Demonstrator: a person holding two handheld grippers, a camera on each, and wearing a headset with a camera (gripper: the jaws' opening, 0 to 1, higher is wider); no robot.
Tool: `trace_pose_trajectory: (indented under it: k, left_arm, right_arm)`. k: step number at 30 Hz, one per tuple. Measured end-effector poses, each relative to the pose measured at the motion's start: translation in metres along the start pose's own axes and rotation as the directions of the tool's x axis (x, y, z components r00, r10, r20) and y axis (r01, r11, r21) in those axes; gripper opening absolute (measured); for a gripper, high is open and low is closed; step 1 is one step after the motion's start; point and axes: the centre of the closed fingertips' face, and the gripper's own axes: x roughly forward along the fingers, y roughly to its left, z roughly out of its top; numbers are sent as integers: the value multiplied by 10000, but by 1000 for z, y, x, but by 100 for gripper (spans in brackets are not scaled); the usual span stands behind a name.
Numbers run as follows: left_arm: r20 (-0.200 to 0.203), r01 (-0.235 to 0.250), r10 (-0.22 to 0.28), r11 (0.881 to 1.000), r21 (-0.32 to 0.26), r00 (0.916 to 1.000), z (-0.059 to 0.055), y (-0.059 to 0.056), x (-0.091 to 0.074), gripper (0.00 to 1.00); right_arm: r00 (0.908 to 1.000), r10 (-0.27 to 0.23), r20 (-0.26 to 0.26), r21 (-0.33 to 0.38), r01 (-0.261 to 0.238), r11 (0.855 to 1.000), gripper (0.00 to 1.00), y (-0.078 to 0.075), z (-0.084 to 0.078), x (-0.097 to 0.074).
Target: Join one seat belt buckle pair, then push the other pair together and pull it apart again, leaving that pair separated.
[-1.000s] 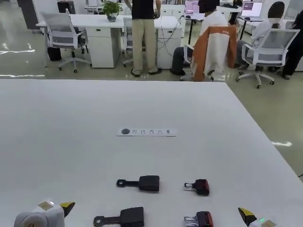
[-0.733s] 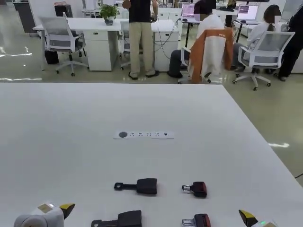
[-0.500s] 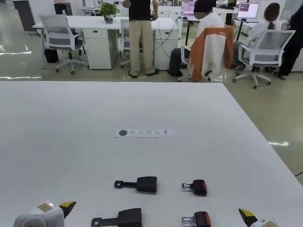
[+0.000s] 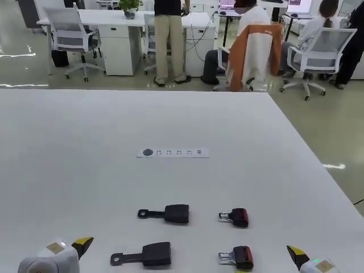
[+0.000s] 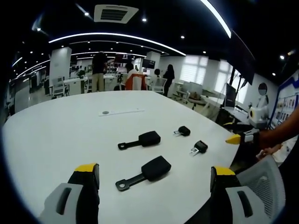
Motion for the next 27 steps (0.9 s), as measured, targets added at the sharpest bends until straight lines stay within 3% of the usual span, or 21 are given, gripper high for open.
trace_pose_trajectory:
  k: [2, 5, 10, 12, 14, 18, 20, 22, 23, 27]
  left_arm:
    - [23, -13, 13, 10000, 6, 10000, 5, -7, -2, 100]
    - [68, -51, 50, 10000, 29, 10000, 3, 0, 0, 100]
    - [65, -86, 86, 10000, -6, 9999, 3, 0, -2, 100]
    - [50, -95, 95, 10000, -6, 9999, -1, 7, 0, 100]
    - [29, -94, 94, 10000, -17, 10000, 0, 5, -1, 100]
    - [3, -75, 75, 10000, -15, 10000, 0, 5, -2, 100]
    - [25, -48, 48, 10000, 1, 10000, 5, -3, -5, 100]
    - [45, -34, 34, 10000, -28, 10000, 0, 1, -6, 100]
    - [47, -28, 29, 10000, -67, 10000, 3, -5, -9, 100]
    - [31, -36, 36, 9999, -107, 10000, 0, -7, -14, 100]
  right_arm:
    - [10000, 16, -13, -8, -16, 10000, 89, 1, 0, 0]
    - [10000, 15, -9, 21, -15, 10000, 89, 0, -2, 1]
    - [10000, 43, 5, 56, -43, 10000, 90, 2, -2, 1]
    - [10000, 35, -24, 50, -35, 10000, 91, 2, -3, 1]
    - [10000, 26, -39, 42, -26, 10000, 92, 1, -4, 1]
    - [9996, 38, 274, 154, -42, 9999, 96, 1, 1, -2]
    - [9978, 38, 655, 231, -53, 9997, 99, 1, 7, -4]
    - [9965, -42, 832, 270, 20, 9996, 100, -1, 9, -8]
    - [9963, -41, 859, 234, 21, 9997, 100, -1, 9, -9]
    - [9938, 41, 1110, -37, -37, 10000, 100, 4, 10, -14]
